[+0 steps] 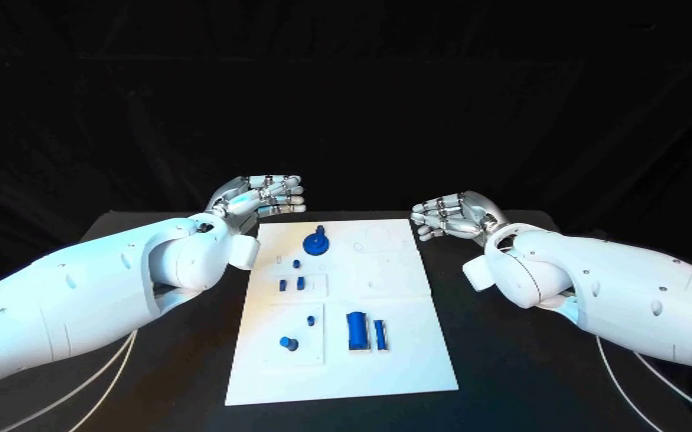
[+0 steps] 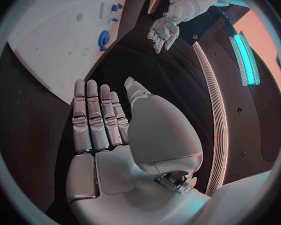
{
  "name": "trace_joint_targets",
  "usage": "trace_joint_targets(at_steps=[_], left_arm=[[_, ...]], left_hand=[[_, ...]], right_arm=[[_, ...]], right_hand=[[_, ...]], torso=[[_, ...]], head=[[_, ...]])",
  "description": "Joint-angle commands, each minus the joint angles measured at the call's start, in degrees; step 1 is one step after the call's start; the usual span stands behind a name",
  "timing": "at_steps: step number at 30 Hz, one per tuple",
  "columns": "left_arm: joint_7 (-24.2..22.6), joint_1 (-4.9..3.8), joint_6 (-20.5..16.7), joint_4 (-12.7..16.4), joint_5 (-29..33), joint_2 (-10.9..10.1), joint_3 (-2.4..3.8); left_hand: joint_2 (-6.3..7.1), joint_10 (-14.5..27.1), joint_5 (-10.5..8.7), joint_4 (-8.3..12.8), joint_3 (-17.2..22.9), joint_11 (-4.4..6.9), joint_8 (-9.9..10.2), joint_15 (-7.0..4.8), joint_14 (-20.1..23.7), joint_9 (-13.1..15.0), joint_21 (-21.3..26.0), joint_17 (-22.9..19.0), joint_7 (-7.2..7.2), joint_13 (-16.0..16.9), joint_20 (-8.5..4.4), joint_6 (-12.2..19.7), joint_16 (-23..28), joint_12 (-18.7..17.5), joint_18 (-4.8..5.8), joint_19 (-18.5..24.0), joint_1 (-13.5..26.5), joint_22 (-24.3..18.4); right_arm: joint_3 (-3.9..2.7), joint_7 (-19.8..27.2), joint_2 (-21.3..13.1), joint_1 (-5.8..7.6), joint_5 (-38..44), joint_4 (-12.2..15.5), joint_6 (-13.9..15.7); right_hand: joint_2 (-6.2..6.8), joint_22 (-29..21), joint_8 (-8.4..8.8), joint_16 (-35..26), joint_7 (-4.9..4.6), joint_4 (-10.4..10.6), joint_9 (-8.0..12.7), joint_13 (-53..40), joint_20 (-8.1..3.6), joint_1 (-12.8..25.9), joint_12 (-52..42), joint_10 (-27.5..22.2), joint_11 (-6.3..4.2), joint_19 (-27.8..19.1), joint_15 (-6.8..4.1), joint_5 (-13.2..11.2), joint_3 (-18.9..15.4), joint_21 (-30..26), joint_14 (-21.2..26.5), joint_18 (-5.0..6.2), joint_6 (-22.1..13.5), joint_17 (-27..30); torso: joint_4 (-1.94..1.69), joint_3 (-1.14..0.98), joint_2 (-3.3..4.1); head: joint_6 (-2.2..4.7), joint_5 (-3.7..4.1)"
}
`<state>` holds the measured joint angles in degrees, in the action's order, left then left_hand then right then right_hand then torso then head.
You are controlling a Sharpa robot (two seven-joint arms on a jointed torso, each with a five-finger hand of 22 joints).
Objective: Assemble the parts on the task board
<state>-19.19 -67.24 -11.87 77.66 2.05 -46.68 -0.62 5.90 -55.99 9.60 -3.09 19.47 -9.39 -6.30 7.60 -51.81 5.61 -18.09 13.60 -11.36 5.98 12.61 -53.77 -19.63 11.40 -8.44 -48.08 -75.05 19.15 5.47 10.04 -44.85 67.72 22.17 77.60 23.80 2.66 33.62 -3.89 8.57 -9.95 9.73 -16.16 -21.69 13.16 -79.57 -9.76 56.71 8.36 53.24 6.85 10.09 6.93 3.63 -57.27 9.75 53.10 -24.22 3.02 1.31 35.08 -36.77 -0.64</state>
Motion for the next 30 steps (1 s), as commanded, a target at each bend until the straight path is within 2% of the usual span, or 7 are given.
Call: trace_joint_targets(at_steps=[1,5,6,17,20,21,30], left_arm=[[-5.83,0.26,-4.38,-2.31,5.53,1.75,0.04],[-7.06,0.68,-5.55,-4.31,6.57,3.58,0.04],[-3.04,0.57,-2.86,-3.80,3.31,3.13,0.01],[-5.14,2.38,-11.03,0.68,1.82,2.81,0.18],[-6.33,3.40,-15.66,3.21,0.98,2.63,0.28],[-6.79,3.80,-17.43,4.18,0.65,2.56,0.31],[-9.98,6.54,-29.82,10.97,-1.61,2.08,0.57]], left_hand=[[-0.49,1.49,-0.25,-0.44,-2.00,-1.13,0.99,1.47,2.40,-0.95,5.72,-2.82,0.02,-1.66,2.18,1.21,5.39,-1.91,0.48,3.52,0.45,-3.80],[-2.66,0.82,-0.09,-0.74,-6.89,-2.04,2.58,2.42,0.52,-1.89,12.18,-7.72,0.98,-2.39,4.05,1.53,12.61,-4.68,-1.15,2.31,-1.00,-9.33],[-5.90,17.60,-2.88,3.09,-10.08,1.40,6.30,-0.58,16.29,-5.61,13.27,-8.92,3.93,-5.98,-0.95,17.20,13.93,-6.37,2.53,16.44,21.90,-11.66],[-5.90,30.60,-5.21,3.09,-13.67,4.12,6.30,-2.98,28.19,-5.61,18.09,-13.60,6.54,-5.98,-4.96,29.75,19.63,-11.40,3.55,26.99,40.05,-14.67],[-5.90,33.52,-9.60,3.09,-14.30,4.71,6.30,-3.51,30.91,-5.61,18.09,-13.60,7.08,-5.98,-5.82,32.51,19.63,-11.40,3.76,29.42,44.07,-19.15],[-5.90,34.17,-9.60,3.09,-14.44,4.86,6.30,-7.60,31.51,-5.61,18.09,-13.60,7.22,-5.98,-6.04,33.13,19.63,-11.40,3.76,29.95,44.98,-19.15],[-5.90,41.13,-9.60,3.09,-19.47,9.39,6.30,-7.60,37.96,-5.61,18.09,-13.60,11.36,-5.98,-8.13,39.70,19.63,-11.40,8.44,35.72,54.53,-19.15]], right_arm=[[-0.24,7.05,1.63,0.18,-9.52,-3.27,-3.58],[-0.41,8.12,2.93,0.26,-10.95,-6.01,-3.91],[-0.38,4.14,2.67,0.25,-6.20,-5.30,-1.61],[-2.28,9.96,1.73,-2.66,-12.15,1.28,6.56],[-3.33,13.18,1.21,-4.27,-15.44,4.91,11.08],[-3.65,14.15,1.06,-4.76,-16.44,6.02,12.45],[-5.41,19.57,0.18,-7.47,-21.98,12.15,20.05]], right_hand=[[-1.46,-7.28,0.21,-3.95,0.35,-0.48,2.64,6.25,1.04,0.49,2.11,0.43,0.68,-1.93,1.23,0.03,-1.33,-0.16,-0.98,1.26,-0.47,5.25],[-2.60,-14.88,0.33,-5.04,0.04,-1.83,5.93,12.57,1.68,1.08,3.92,1.34,1.35,-2.47,1.39,0.18,-3.35,-0.10,-1.36,1.04,-0.51,11.64],[-2.66,-19.47,3.89,-8.57,3.15,-4.10,8.54,14.45,-2.91,24.70,5.44,-16.22,-1.62,-17.57,-1.18,-3.03,-6.93,-3.63,16.43,-2.30,-16.10,14.49],[-2.66,-25.20,3.89,-8.57,5.35,-9.73,11.55,17.66,-6.33,43.33,9.76,-29.87,-3.81,-29.77,-6.85,-5.33,-6.93,-3.63,30.22,-3.89,-28.82,18.63],[-2.66,-26.17,3.89,-8.57,5.87,-9.73,12.08,21.69,-7.12,47.47,9.76,-32.95,-4.34,-32.46,-6.85,-5.87,-6.93,-3.63,33.30,-4.50,-31.60,19.27],[-2.66,-26.39,3.89,-8.57,9.95,-9.73,16.16,21.69,-7.30,48.42,9.76,-33.65,-8.36,-33.06,-6.85,-6.01,-6.93,-3.63,34.01,-4.51,-32.23,19.42],[-2.66,-28.70,3.89,-8.57,9.95,-9.73,16.16,21.69,-13.16,58.36,9.76,-41.01,-8.36,-39.49,-6.85,-10.09,-6.93,-3.63,41.46,-9.75,-38.90,24.22]], torso=[[0.06,0.23,-1.20],[-0.24,0.11,-1.62],[-0.01,0.14,-0.99],[-2.83,-1.22,-3.72],[-3.02,-1.31,-3.90],[-3.02,-1.31,-3.90],[-3.02,-1.31,-3.90]], head=[[1.97,0.07],[2.81,0.15],[2.11,0.13],[2.38,0.61],[2.39,0.64],[2.39,0.64],[2.39,0.64]])
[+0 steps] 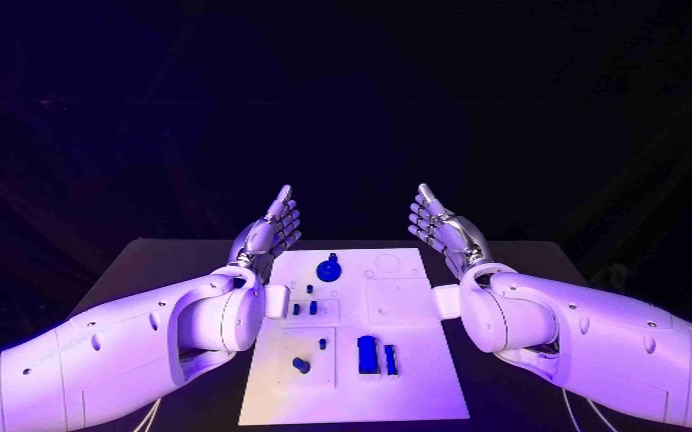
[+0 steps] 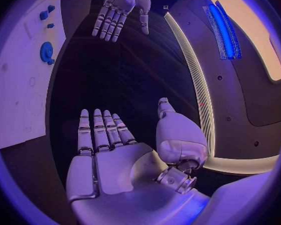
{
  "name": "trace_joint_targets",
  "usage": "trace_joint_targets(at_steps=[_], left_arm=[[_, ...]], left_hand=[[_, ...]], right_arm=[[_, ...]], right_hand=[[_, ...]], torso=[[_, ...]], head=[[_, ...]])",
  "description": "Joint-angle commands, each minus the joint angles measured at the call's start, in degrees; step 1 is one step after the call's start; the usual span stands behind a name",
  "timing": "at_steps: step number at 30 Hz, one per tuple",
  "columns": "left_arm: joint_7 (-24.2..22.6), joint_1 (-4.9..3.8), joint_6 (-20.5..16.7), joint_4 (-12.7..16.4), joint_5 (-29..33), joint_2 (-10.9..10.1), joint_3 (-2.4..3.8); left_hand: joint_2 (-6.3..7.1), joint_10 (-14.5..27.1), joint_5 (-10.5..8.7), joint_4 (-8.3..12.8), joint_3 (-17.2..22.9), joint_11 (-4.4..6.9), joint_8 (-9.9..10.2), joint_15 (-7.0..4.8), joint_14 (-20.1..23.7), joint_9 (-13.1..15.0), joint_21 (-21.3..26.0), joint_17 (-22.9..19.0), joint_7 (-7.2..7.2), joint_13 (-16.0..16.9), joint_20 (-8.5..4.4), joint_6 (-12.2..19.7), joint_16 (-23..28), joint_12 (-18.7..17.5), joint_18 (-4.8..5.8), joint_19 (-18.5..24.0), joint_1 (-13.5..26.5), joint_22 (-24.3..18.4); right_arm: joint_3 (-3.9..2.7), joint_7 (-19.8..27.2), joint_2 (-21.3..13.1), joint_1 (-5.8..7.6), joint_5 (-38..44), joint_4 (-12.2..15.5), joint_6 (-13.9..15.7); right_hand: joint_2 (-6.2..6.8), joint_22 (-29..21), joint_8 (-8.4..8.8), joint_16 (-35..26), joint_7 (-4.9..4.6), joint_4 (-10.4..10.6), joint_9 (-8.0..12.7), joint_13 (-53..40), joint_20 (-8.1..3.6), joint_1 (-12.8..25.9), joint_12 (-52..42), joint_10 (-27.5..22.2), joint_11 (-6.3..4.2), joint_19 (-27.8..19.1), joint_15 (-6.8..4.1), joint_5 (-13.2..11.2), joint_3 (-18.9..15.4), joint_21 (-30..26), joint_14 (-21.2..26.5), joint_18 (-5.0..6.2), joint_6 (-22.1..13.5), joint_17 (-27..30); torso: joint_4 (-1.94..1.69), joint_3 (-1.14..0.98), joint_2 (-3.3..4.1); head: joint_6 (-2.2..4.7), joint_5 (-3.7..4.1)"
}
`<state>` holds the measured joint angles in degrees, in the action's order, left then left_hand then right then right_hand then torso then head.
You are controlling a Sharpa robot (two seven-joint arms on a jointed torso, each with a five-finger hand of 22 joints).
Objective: Assemble the parts on the task board
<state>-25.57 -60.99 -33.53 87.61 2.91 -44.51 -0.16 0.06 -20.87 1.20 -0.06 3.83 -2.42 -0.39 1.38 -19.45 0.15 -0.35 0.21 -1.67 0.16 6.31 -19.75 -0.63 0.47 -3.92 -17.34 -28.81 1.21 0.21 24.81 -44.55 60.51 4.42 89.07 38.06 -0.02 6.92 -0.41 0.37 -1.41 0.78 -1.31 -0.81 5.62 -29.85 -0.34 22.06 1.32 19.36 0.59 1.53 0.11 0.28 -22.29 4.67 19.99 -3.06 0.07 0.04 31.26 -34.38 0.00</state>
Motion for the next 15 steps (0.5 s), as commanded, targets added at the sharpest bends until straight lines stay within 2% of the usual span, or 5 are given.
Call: trace_joint_targets(at_steps=[1,2,3,5,15], left_arm=[[-3.78,0.44,-8.87,1.40,-2.60,-0.11,0.12],[-3.98,0.62,-9.67,1.84,-2.74,-0.14,0.14],[-4.09,0.71,-10.07,2.05,-2.82,-0.16,0.15],[-4.21,0.81,-10.53,2.31,-2.90,-0.18,0.16],[-4.22,0.83,-10.59,2.34,-2.91,-0.18,0.16]], left_hand=[[-0.06,6.43,-1.20,0.06,-3.83,2.42,0.39,-1.38,6.00,-0.15,0.35,-0.21,1.67,-0.16,-1.97,6.09,0.63,-0.47,3.92,5.34,8.89,-1.21],[-0.06,7.35,-1.20,0.06,-3.83,2.42,0.39,-1.38,6.90,-0.15,0.35,-0.21,1.67,-0.16,-2.24,6.98,0.63,-0.47,3.92,6.12,10.18,-1.21],[-0.06,7.94,-1.20,0.06,-3.83,2.42,0.39,-1.38,7.41,-0.15,0.35,-0.21,1.67,-0.16,-6.31,7.51,0.63,-0.47,3.92,6.58,10.95,-1.21],[-0.06,8.84,-1.20,0.06,-3.83,2.42,0.39,-1.38,8.25,-0.15,0.35,-0.21,1.67,-0.16,-6.31,8.36,0.63,-0.47,3.92,7.31,12.20,-1.21],[-0.06,13.05,-1.20,0.06,-3.83,2.42,0.39,-1.38,12.15,-0.15,0.35,-0.21,1.67,-0.16,-6.31,12.32,0.63,-0.47,3.92,10.75,17.99,-1.21]], right_arm=[[-0.19,4.93,-0.13,-0.32,-4.36,0.83,5.99],[-0.21,4.98,-0.14,-0.35,-4.42,0.88,6.06],[-0.21,4.98,-0.14,-0.35,-4.42,0.88,6.06],[-0.21,4.98,-0.14,-0.35,-4.42,0.88,6.06],[-0.21,4.98,-0.14,-0.35,-4.42,0.88,6.06]], right_hand=[[0.02,-2.14,0.41,-0.37,1.41,-0.78,1.31,0.81,-5.62,9.25,0.34,-6.83,-1.32,-6.02,-0.59,-1.53,-0.11,-0.28,6.93,-4.67,-6.20,3.06],[0.02,-2.45,0.41,-0.37,1.41,-0.78,1.31,0.81,-5.62,10.59,0.34,-7.79,-1.32,-6.85,-0.59,-1.53,-0.11,-0.28,7.92,-4.67,-7.10,3.06],[0.02,-2.56,0.41,-0.37,1.41,-0.78,1.31,0.81,-5.62,11.05,0.34,-8.15,-1.32,-7.13,-0.59,-1.53,-0.11,-0.28,8.24,-4.67,-7.40,3.06],[0.02,-6.92,0.41,-0.37,1.41,-0.78,1.31,0.81,-5.62,12.61,0.34,-9.29,-1.32,-8.05,-0.59,-1.53,-0.11,-0.28,9.44,-4.67,-8.46,3.06],[0.02,-6.92,0.41,-0.37,1.41,-0.78,1.31,0.81,-5.62,18.61,0.34,-13.77,-1.32,-12.07,-0.59,-1.53,-0.11,-0.28,13.92,-4.67,-12.50,3.06]], torso=[[-0.07,-0.04,-0.08],[-0.07,-0.04,-0.08],[-0.07,-0.04,-0.08],[-0.07,-0.04,-0.08],[-0.07,-0.04,-0.08]], head=[[0.00,0.00],[0.00,0.00],[0.00,0.00],[0.00,0.00],[0.00,0.00]])
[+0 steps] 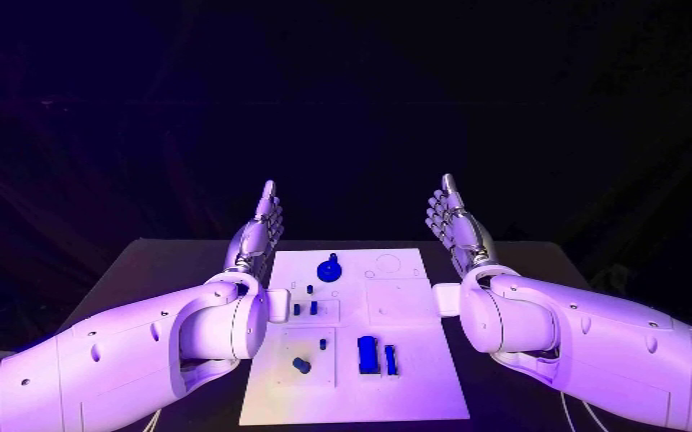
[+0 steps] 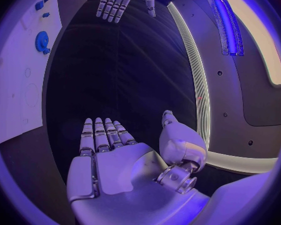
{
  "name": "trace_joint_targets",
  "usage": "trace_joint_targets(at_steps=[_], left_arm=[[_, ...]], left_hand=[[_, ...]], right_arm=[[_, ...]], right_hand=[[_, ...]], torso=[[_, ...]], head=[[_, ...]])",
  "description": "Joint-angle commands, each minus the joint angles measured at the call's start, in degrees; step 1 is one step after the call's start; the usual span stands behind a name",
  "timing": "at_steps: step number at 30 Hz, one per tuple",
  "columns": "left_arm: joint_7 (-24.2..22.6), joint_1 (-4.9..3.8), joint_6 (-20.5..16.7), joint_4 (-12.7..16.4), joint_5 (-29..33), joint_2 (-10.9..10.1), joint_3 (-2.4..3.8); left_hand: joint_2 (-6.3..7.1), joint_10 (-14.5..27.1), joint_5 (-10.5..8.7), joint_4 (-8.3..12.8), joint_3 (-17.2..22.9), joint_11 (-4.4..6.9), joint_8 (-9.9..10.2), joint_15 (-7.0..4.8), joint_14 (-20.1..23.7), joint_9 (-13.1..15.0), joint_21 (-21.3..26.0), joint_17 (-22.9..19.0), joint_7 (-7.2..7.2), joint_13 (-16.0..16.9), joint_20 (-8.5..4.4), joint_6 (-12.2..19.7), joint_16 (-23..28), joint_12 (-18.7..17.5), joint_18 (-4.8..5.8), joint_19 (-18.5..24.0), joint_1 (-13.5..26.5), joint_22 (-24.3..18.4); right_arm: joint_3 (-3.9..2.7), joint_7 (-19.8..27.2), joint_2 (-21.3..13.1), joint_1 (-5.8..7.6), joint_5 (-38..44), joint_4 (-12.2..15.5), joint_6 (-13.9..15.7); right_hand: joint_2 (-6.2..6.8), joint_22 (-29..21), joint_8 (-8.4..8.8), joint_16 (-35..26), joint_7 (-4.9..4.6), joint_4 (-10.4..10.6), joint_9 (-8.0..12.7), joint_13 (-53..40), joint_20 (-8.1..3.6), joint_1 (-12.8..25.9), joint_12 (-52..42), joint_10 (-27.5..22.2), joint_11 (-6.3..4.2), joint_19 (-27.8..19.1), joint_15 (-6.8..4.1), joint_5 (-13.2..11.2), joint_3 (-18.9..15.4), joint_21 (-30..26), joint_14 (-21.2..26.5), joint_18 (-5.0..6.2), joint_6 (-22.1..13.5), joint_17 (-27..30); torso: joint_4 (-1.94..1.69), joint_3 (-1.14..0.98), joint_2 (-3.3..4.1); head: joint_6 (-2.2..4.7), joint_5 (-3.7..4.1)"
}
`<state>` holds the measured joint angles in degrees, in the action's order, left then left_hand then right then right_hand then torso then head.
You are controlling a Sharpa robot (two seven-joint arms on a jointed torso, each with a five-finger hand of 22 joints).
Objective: Assemble the parts on the task board
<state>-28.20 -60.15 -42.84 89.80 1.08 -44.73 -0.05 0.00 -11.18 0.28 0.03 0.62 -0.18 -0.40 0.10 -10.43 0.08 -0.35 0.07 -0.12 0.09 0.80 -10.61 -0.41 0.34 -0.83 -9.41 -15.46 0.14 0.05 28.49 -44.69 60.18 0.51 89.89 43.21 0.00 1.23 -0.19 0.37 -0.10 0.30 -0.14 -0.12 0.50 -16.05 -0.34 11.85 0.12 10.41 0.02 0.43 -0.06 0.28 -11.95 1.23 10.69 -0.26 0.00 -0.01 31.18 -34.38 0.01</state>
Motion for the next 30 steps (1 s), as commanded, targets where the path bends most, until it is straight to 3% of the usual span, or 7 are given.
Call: trace_joint_targets(at_steps=[1,13,14,15,16,17,30], left_arm=[[-1.59,-0.01,-1.28,0.15,-1.08,0.04,0.05],[-1.59,-0.01,-1.28,0.15,-1.08,0.04,0.05],[-1.59,-0.01,-1.28,0.15,-1.08,0.04,0.05],[-1.59,-0.01,-1.28,0.15,-1.08,0.04,0.05],[-1.59,-0.01,-1.28,0.15,-1.08,0.04,0.05],[-1.59,-0.01,-1.28,0.15,-1.08,0.04,0.05],[-1.59,-0.01,-1.28,0.15,-1.08,0.04,0.05]], left_hand=[[0.00,3.65,-0.28,-0.03,-0.62,0.18,0.40,-0.10,3.42,-0.08,0.35,-0.07,0.12,-0.09,-0.80,3.50,0.41,-0.34,0.83,3.07,5.07,-0.14],[0.00,6.41,-0.28,-0.03,-0.62,0.18,0.40,-0.10,5.89,-0.08,0.35,-0.07,0.12,-0.09,-0.80,5.92,0.41,-0.34,0.83,5.21,8.81,-0.14],[0.00,6.59,-0.28,-0.03,-0.62,0.18,0.40,-0.10,6.26,-0.08,0.35,-0.07,0.12,-0.09,-0.80,6.32,0.41,-0.34,0.83,9.41,9.23,-0.14],[0.00,11.18,-0.28,-0.03,-0.62,0.18,0.40,-0.10,10.43,-0.08,0.35,-0.07,0.12,-0.09,-0.80,10.61,0.41,-0.34,0.83,9.41,10.40,-0.14],[0.00,11.18,-0.28,-0.03,-0.62,0.18,0.40,-0.10,10.43,-0.08,0.35,-0.07,0.12,-0.09,-0.80,10.61,0.41,-0.34,0.83,9.41,11.35,-0.14],[0.00,11.18,-0.28,-0.03,-0.62,0.18,0.40,-0.10,10.43,-0.08,0.35,-0.07,0.12,-0.09,-0.80,10.61,0.41,-0.34,0.83,9.41,15.46,-0.14],[0.00,11.18,-0.28,-0.03,-0.62,0.18,0.40,-0.10,10.43,-0.08,0.35,-0.07,0.12,-0.09,-0.80,10.61,0.41,-0.34,0.83,9.41,15.46,-0.14]], right_arm=[[-0.05,1.31,0.00,-0.02,-0.51,0.07,0.90],[-0.05,1.31,0.00,-0.02,-0.51,0.07,0.90],[-0.05,1.31,0.00,-0.02,-0.51,0.07,0.90],[-0.05,1.31,0.00,-0.02,-0.51,0.07,0.90],[-0.05,1.31,0.00,-0.02,-0.51,0.07,0.90],[-0.05,1.31,0.00,-0.02,-0.51,0.07,0.90],[-0.05,1.31,0.00,-0.02,-0.51,0.07,0.90]], right_hand=[[0.00,-1.23,0.19,-0.37,0.10,-0.30,0.14,0.12,-0.50,5.27,0.34,-3.88,-0.12,-3.39,-0.02,-0.43,0.06,-0.28,3.90,-1.23,-3.50,0.26],[0.00,-1.23,0.19,-0.37,0.10,-0.30,0.14,0.12,-0.50,9.11,0.34,-6.72,-0.12,-5.93,-0.02,-0.43,0.06,-0.28,6.73,-1.23,-6.01,0.26],[0.00,-1.23,0.19,-0.37,0.10,-0.30,0.14,0.12,-0.50,9.48,0.34,-6.95,-0.12,-6.03,-0.02,-0.43,0.06,-0.28,7.04,-1.23,-6.19,0.26],[0.00,-1.23,0.19,-0.37,0.10,-0.30,0.14,0.12,-0.50,10.74,0.34,-11.85,-0.12,-10.41,-0.02,-0.43,0.06,-0.28,7.93,-1.23,-10.69,0.26],[0.00,-1.23,0.19,-0.37,0.10,-0.30,0.14,0.12,-0.50,11.73,0.34,-11.85,-0.12,-10.41,-0.02,-0.43,0.06,-0.28,11.95,-1.23,-10.69,0.26],[0.00,-1.23,0.19,-0.37,0.10,-0.30,0.14,0.12,-0.50,16.05,0.34,-11.85,-0.12,-10.41,-0.02,-0.43,0.06,-0.28,11.95,-1.23,-10.69,0.26],[0.00,-1.23,0.19,-0.37,0.10,-0.30,0.14,0.12,-0.50,16.05,0.34,-11.85,-0.12,-10.41,-0.02,-0.43,0.06,-0.28,11.95,-1.23,-10.69,0.26]], torso=[[0.00,0.01,0.00],[0.00,0.01,0.00],[0.00,0.01,0.00],[0.00,0.01,0.00],[0.00,0.01,0.00],[0.00,0.01,0.00],[0.00,0.01,0.00]], head=[[0.00,-0.01],[0.00,-0.01],[0.00,-0.01],[0.00,-0.01],[0.00,-0.01],[0.00,-0.01],[0.00,-0.01]])
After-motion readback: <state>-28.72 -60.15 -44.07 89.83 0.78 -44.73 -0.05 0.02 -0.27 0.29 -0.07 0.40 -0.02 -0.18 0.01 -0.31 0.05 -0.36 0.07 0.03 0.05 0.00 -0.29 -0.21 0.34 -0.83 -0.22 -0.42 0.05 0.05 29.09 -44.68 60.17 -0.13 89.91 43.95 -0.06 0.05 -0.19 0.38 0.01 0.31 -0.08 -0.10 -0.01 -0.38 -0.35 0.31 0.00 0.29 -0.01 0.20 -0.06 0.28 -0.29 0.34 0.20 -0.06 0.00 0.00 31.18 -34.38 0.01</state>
